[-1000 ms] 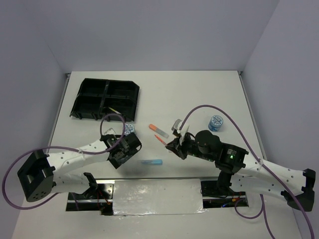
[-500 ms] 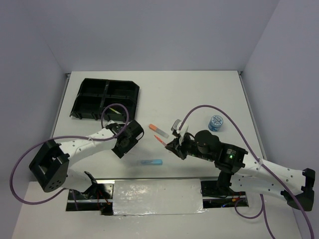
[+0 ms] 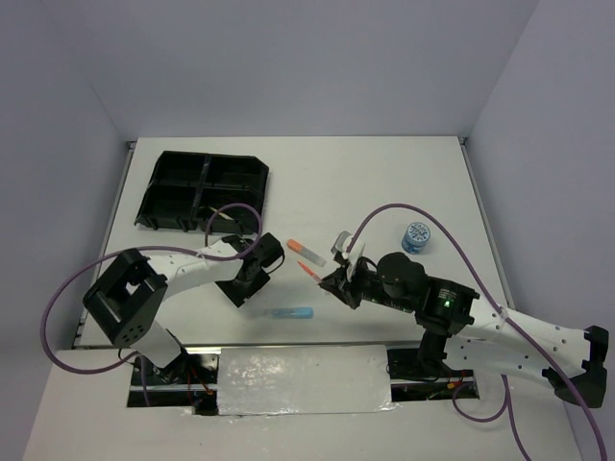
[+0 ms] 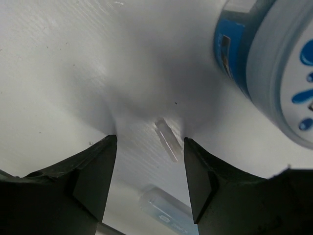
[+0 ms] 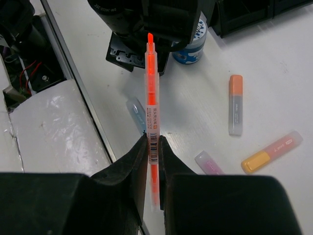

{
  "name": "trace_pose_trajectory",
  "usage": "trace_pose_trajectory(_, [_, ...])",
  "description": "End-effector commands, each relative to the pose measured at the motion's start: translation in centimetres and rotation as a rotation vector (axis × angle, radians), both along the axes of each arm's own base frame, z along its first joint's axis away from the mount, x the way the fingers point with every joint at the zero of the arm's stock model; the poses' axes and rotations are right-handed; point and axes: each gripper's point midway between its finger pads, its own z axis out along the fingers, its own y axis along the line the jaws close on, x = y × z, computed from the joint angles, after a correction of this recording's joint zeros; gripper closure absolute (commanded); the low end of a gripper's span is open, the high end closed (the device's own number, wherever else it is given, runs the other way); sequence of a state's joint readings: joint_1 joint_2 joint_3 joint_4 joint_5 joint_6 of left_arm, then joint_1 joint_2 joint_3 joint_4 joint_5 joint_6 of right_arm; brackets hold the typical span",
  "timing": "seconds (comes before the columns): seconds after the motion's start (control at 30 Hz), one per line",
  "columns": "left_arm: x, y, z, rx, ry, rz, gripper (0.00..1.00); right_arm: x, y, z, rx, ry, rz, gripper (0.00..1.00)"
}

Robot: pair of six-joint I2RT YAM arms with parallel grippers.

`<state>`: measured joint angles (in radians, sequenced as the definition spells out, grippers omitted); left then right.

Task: Sort the stationery into containers
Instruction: Close the pen cap on the pen.

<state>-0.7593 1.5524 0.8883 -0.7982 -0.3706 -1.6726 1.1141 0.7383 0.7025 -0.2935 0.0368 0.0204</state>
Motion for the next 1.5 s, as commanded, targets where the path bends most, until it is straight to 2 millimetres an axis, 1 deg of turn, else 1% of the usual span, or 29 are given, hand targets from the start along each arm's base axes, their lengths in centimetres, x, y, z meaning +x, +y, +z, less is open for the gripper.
trace_pose_trajectory(0.0, [0.5, -0.3, -0.2, 0.003, 0.017, -0.005, 0.31, -0.2, 0.5, 1.4, 0.055, -0.036, 0.019, 1.0])
trace_pose_trajectory(0.17, [-0.3, 0.1, -1.3, 0.016, 0.056, 0.0, 0.41, -0.3, 0.5, 1.3, 0.053, -0.034, 0.025, 1.0])
trace_pose_trajectory(0.23, [-0.5, 0.2, -1.8, 0.017, 0.068, 0.001, 0.42, -0.3, 0.6, 1.2, 0.051, -0.033, 0.028, 1.0])
trace_pose_trajectory(0.27, [-0.6, 0.3, -2.0, 0.014, 0.072, 0.001, 0.47, -0.4, 0.6, 1.2, 0.051, -0.033, 0.028, 1.0])
trace_pose_trajectory(0.33, [-0.8, 0.3, -2.4, 0.006, 0.085, -0.003, 0.54, -0.4, 0.5, 1.3, 0.056, -0.035, 0.03, 1.0])
trace_pose_trajectory(0.37, [-0.9, 0.3, -2.6, 0.003, 0.088, -0.003, 0.55, -0.4, 0.5, 1.3, 0.057, -0.035, 0.031, 1.0])
trace_pose_trajectory(0.47, [-1.1, 0.2, -2.9, -0.005, 0.1, -0.009, 0.59, -0.5, 0.6, 1.3, 0.057, -0.035, 0.033, 1.0])
trace_pose_trajectory(0.63, [-1.6, 0.2, -3.3, -0.013, 0.116, -0.021, 0.61, -0.4, 0.7, 1.1, 0.048, -0.03, 0.033, 1.0])
trace_pose_trajectory(0.7, [-1.7, 0.2, -3.4, -0.019, 0.113, -0.027, 0.69, -0.4, 0.8, 1.0, 0.048, -0.029, 0.036, 1.0])
trace_pose_trajectory(0.73, [-1.9, 0.2, -3.6, -0.024, 0.116, -0.038, 0.91, -0.4, 0.7, 1.1, 0.051, -0.031, 0.033, 1.0])
trace_pose_trajectory(0.77, [-1.6, 0.0, -3.5, -0.039, 0.101, -0.043, 1.0, -0.5, 0.8, 1.0, 0.051, -0.03, 0.037, 1.0])
trace_pose_trajectory(0.87, [-1.7, 0.1, -3.7, -0.046, 0.085, -0.084, 1.0, -0.7, 0.8, 1.2, 0.066, -0.034, 0.049, 1.0])
trace_pose_trajectory(0.97, [-1.3, 0.3, -2.6, -0.031, 0.035, -0.14, 1.0, -0.7, 0.6, 1.6, 0.093, -0.036, 0.038, 1.0])
trace_pose_trajectory(1.0, [-0.6, -0.3, -1.1, -0.063, -0.036, -0.197, 1.0, -0.6, 0.7, 1.6, 0.114, -0.015, 0.021, 1.0])
trace_pose_trajectory(1.03, [-0.1, -0.6, 0.0, -0.081, -0.091, -0.227, 1.0, -0.4, 0.6, 1.6, 0.13, -0.002, -0.003, 1.0])
trace_pose_trajectory(1.07, [0.5, -1.2, 2.5, -0.132, -0.197, -0.269, 1.0, -0.3, 0.7, 1.6, 0.149, 0.019, -0.024, 1.0])
trace_pose_trajectory(1.1, [1.9, -1.8, 4.4, -0.144, -0.306, -0.355, 1.0, -0.3, 1.2, 2.1, 0.217, 0.083, -0.056, 1.0])
trace_pose_trajectory(1.13, [2.5, -2.1, 6.3, -0.17, -0.384, -0.395, 1.0, 0.1, 1.3, 1.3, 0.234, 0.131, -0.097, 1.0])
trace_pose_trajectory(1.17, [3.0, -2.3, 9.9, -0.218, -0.512, -0.428, 1.0, -0.1, 1.8, 1.1, 0.288, 0.227, -0.129, 1.0])
trace_pose_trajectory(1.2, [3.4, -1.8, 11.6, -0.193, -0.585, -0.474, 1.0, -0.2, 2.4, 0.9, 0.328, 0.257, -0.13, 1.0])
trace_pose_trajectory(1.23, [3.7, -1.8, 13.6, -0.212, -0.663, -0.489, 1.0, -0.4, 2.9, 0.7, 0.352, 0.297, -0.127, 1.0])
trace_pose_trajectory(1.27, [3.4, -1.3, 16.7, -0.235, -0.774, -0.525, 1.0, -1.1, 4.2, 0.8, 0.411, 0.359, -0.085, 1.0])
trace_pose_trajectory(1.3, [3.2, -1.3, 19.9, -0.288, -0.9, -0.535, 1.0, -1.9, 5.3, 0.2, 0.42, 0.417, -0.072, 1.0])
trace_pose_trajectory(1.33, [3.3, -1.9, 20.7, -0.307, -0.933, -0.565, 1.0, -2.3, 5.6, 0.8, 0.443, 0.412, -0.048, 1.0])
trace_pose_trajectory(1.37, [2.5, -1.8, 22.7, -0.356, -1.02, -0.582, 1.0, -2.4, 6.6, -0.1, 0.429, 0.441, -0.064, 1.0])
trace_pose_trajectory(1.4, [1.8, -2.5, 24.0, -0.408, -1.068, -0.633, 1.0, -2.5, 7.4, 0.8, 0.453, 0.444, -0.06, 1.0])
trace_pose_trajectory(1.43, [1.3, -2.6, 26.2, -0.464, -1.16, -0.645, 1.0, -3.3, 8.2, 1.0, 0.458, 0.456, -0.045, 1.0])
trace_pose_trajectory(1.47, [0.8, -3.0, 26.9, -0.493, -1.188, -0.674, 1.0, -3.5, 9.3, 1.7, 0.484, 0.455, -0.028, 1.0])
